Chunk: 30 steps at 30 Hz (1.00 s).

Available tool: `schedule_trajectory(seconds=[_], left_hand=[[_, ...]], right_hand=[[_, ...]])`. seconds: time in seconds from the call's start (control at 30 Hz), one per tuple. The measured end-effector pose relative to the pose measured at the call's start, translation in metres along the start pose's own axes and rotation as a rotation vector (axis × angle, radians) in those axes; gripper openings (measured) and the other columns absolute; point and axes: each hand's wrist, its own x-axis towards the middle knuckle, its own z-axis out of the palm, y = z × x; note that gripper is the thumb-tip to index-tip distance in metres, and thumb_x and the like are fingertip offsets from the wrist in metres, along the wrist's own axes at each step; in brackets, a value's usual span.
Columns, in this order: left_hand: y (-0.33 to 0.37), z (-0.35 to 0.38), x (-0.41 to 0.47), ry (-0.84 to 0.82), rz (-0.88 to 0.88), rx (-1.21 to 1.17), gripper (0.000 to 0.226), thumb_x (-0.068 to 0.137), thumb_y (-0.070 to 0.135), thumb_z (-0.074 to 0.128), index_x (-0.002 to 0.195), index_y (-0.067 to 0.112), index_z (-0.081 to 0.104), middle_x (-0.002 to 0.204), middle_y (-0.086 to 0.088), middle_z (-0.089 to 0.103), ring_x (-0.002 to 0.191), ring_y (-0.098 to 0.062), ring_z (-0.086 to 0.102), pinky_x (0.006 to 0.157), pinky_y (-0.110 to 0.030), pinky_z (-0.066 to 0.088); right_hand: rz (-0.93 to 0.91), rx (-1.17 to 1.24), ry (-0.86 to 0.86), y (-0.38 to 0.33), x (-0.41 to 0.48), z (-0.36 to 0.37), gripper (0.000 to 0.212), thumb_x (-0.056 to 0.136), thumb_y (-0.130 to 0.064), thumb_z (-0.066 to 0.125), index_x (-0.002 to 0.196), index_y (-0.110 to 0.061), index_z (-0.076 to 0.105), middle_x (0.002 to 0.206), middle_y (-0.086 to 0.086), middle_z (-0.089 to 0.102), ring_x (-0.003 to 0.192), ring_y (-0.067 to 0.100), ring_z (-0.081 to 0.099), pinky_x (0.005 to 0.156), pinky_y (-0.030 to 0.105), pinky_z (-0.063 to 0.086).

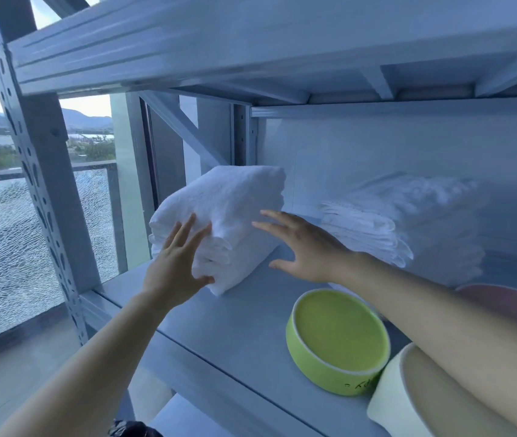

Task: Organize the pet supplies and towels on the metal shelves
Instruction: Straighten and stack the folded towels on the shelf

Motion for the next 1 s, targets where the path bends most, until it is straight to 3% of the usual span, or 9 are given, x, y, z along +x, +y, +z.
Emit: schedule_trajectory(seconds=[0.17,0.3,0.47,0.57,0.8,0.9,1.0], left_hand=[[0.02,-0.01,-0.002,-0.044,-0.002,0.072,0.099,0.068,0.035,0.073,0.147,0.028,0.014,0.158,0.004,0.004,0.145,-0.021,0.01,0.109,-0.054,0.029],[0.053,-0.011,0.002,0.016,0.038,0.067,0.092,0.074,0.04,0.068,0.147,0.029,0.014,0.157,0.004,0.012,0.144,-0.02,0.012,0.11,-0.06,0.018],[0.092,-0.001,0.018,0.097,0.177,0.012,0.075,0.078,0.036,0.064,0.144,0.022,0.029,0.149,0.002,0.031,0.139,-0.019,0.025,0.109,-0.058,0.025],[0.115,0.007,0.026,0.088,0.268,-0.03,0.071,0.078,0.032,0.063,0.142,0.02,0.034,0.145,0.0,0.038,0.133,-0.021,0.035,0.106,-0.043,0.034],[0.144,0.033,0.049,-0.079,0.274,-0.052,0.063,0.083,0.033,0.06,0.14,0.03,0.035,0.148,0.008,0.03,0.133,-0.017,0.034,0.094,-0.033,0.044],[0.15,0.044,0.064,-0.142,0.312,-0.073,0.07,0.079,0.032,0.065,0.141,0.032,0.032,0.15,0.005,0.027,0.132,-0.02,0.035,0.097,-0.037,0.044],[0.155,0.053,0.073,-0.193,0.342,-0.04,0.093,0.073,0.03,0.072,0.145,0.041,0.014,0.153,0.006,0.017,0.134,-0.022,0.032,0.086,-0.036,0.049]], right_hand=[[0.023,-0.048,0.062,0.007,-0.014,-0.015,0.071,0.087,-0.033,0.063,0.146,-0.035,0.023,0.155,-0.01,0.015,0.141,0.012,0.019,0.104,0.033,0.038],[0.119,-0.129,0.12,0.017,-0.03,-0.028,0.064,0.087,-0.032,0.061,0.143,-0.03,0.031,0.147,-0.005,0.029,0.134,0.013,0.029,0.097,0.031,0.041],[0.249,-0.303,0.156,0.034,-0.051,-0.041,0.063,0.083,-0.036,0.064,0.139,-0.022,0.039,0.144,0.003,0.035,0.132,0.023,0.033,0.101,0.034,0.032],[0.374,-0.441,0.11,0.043,-0.061,-0.042,0.079,0.077,-0.05,0.067,0.141,-0.022,0.031,0.147,0.005,0.028,0.133,0.025,0.028,0.104,0.037,0.028],[0.444,-0.483,0.064,0.053,-0.071,-0.034,0.097,0.061,-0.063,0.072,0.136,-0.019,0.03,0.136,0.002,0.035,0.124,0.024,0.034,0.1,0.036,0.03],[0.433,-0.464,0.05,0.055,-0.081,-0.033,0.108,0.057,-0.063,0.074,0.141,-0.018,0.023,0.143,0.002,0.028,0.13,0.023,0.028,0.106,0.035,0.025],[0.433,-0.449,0.055,0.057,-0.089,-0.033,0.111,0.056,-0.058,0.076,0.144,-0.02,0.019,0.148,0.0,0.024,0.133,0.021,0.026,0.107,0.034,0.023]])
